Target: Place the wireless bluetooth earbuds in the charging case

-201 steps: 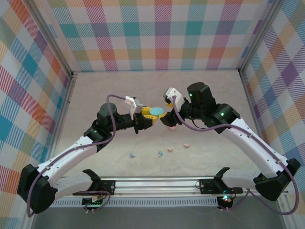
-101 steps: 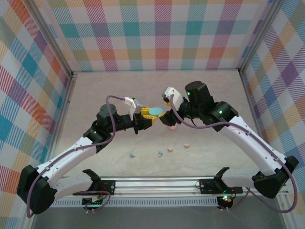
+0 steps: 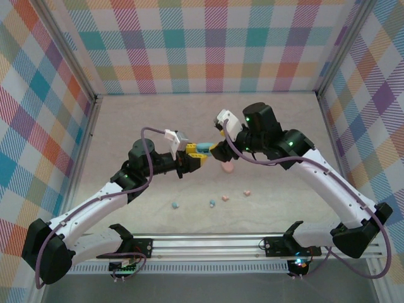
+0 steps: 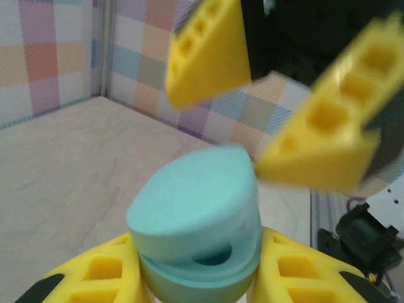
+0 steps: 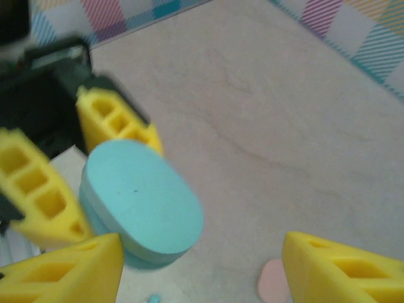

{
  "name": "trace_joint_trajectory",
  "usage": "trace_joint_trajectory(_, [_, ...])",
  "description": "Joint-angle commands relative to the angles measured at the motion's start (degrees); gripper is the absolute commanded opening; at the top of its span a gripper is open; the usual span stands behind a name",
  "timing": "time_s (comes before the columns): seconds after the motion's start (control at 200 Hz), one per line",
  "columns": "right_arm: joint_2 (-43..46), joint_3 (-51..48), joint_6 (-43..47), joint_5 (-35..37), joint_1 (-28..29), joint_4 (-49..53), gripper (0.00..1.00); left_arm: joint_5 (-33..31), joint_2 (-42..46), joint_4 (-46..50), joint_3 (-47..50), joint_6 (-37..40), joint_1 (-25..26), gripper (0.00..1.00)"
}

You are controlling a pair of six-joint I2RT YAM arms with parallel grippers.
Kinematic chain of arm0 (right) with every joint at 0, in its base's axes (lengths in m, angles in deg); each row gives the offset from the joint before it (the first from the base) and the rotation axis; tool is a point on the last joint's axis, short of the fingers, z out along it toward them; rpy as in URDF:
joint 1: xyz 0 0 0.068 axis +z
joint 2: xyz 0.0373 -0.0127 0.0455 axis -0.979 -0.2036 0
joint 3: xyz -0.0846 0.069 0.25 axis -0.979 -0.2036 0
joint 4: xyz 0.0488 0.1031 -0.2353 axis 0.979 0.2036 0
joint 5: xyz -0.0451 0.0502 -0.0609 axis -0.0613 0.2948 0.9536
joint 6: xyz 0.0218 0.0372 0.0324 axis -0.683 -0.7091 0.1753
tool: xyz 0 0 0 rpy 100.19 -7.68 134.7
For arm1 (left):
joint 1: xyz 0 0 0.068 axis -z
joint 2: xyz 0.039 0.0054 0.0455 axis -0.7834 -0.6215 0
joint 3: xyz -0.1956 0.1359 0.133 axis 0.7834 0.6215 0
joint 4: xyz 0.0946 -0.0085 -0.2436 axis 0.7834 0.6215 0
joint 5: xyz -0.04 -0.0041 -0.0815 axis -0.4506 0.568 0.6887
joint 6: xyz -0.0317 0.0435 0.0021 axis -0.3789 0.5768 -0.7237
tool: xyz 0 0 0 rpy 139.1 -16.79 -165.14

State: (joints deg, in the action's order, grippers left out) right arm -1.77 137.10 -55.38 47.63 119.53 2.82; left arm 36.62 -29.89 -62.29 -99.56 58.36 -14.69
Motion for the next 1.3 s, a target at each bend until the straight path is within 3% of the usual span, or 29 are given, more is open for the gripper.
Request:
trace_joint_trajectory(0.0, [-1.04, 2.53, -1.68, 6.79, -0.98, -3.32, 0.67, 6.21, 1.48, -1.59, 0.24, 0.48, 0.84, 0.23])
trace_joint_trajectory(0.58, [1.60, 2.36, -6.27, 5.71, -1.01, -1.20, 0.68, 0.37, 1.86, 1.13, 0.70, -0.72, 1.00, 0.22])
trace_joint_trajectory(0.905, [5.01, -0.32, -18.82, 0.04, -1.03, 2.04, 0.67, -3.73, 3.47, -3.27, 7.35, -6.28, 1.00, 0.22])
trace_joint_trajectory(1.15, [4.89, -2.34, -22.81, 0.62, -1.19, 5.59, 0.67, -8.85, 12.46, -0.01, 14.75, -7.54, 1.00, 0.22])
trace_joint_trajectory(1.295, [2.61, -3.19, -26.33, -0.09, -2.62, 7.34, 0.67, -15.20, 20.75, 6.04, 18.61, -8.05, 1.00, 0.22])
